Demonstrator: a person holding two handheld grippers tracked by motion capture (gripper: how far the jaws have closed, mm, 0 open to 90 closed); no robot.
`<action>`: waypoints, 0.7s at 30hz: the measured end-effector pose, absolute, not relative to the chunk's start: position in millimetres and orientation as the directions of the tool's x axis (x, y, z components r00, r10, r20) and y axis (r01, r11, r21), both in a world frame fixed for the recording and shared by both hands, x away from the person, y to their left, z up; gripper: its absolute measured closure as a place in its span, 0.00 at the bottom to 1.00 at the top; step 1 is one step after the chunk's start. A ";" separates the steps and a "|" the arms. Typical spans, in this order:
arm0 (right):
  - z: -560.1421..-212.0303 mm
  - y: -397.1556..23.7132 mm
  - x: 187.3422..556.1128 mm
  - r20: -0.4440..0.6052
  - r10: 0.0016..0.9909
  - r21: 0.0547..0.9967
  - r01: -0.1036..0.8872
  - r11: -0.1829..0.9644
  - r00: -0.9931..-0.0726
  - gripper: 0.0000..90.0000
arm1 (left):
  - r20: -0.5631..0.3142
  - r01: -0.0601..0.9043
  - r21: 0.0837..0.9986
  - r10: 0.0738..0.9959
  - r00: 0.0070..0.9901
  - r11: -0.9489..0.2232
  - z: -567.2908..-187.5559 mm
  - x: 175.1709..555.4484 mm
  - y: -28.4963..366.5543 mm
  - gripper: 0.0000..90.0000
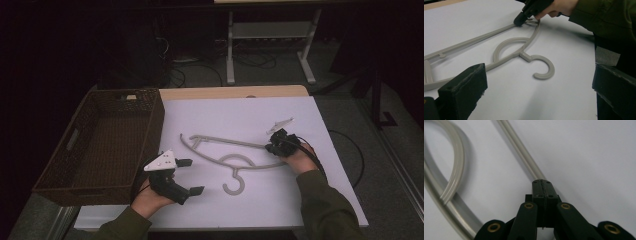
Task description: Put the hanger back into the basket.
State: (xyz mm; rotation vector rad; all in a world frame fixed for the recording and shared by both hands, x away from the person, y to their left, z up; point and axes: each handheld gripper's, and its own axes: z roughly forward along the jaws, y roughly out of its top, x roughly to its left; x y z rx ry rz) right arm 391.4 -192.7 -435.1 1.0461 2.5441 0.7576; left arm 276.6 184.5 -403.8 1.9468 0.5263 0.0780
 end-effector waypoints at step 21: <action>-431.6 -94.8 372.4 0.060 0.500 0.649 0.414 0.638 -0.864 1.00 | -0.178 0.324 0.885 0.399 0.899 -0.334 -403.8 277.6 186.3 0.00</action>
